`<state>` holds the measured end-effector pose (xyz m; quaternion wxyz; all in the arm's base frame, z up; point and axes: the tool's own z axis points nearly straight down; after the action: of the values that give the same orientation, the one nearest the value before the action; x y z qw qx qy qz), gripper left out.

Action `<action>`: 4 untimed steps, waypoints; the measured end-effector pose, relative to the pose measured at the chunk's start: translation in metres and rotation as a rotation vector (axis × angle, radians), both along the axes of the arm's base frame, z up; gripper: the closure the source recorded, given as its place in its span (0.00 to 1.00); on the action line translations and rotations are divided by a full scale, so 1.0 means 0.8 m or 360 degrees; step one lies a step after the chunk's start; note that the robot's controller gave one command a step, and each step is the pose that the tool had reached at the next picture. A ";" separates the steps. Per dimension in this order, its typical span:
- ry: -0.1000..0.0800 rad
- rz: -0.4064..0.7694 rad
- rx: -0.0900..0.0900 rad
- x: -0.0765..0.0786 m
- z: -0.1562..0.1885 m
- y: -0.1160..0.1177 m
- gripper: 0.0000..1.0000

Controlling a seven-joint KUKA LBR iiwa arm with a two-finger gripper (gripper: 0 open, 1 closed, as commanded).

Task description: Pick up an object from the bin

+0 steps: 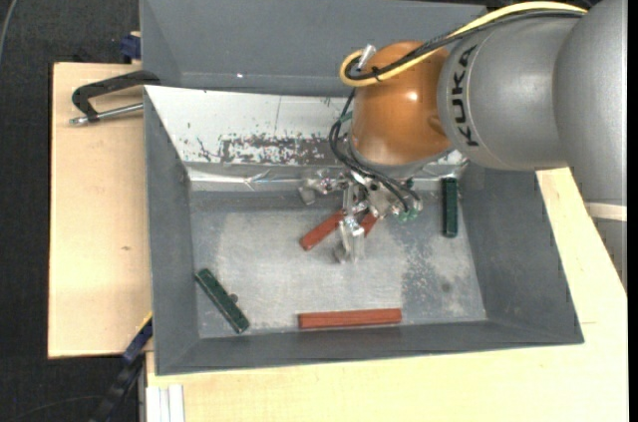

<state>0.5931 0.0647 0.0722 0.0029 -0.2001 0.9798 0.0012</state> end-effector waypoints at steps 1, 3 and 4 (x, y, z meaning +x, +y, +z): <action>-0.0001 0.0001 0.0001 0.001 0.004 0.001 1.00; -0.0009 0.1418 -0.0015 -0.076 0.137 -0.057 1.00; -0.0001 0.1420 -0.0007 -0.076 0.132 -0.055 0.00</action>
Offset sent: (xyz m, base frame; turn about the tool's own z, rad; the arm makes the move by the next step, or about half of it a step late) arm 0.0000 0.0000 0.0000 0.0000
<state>0.5321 0.0203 0.1780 0.0020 -0.6033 0.7975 0.0003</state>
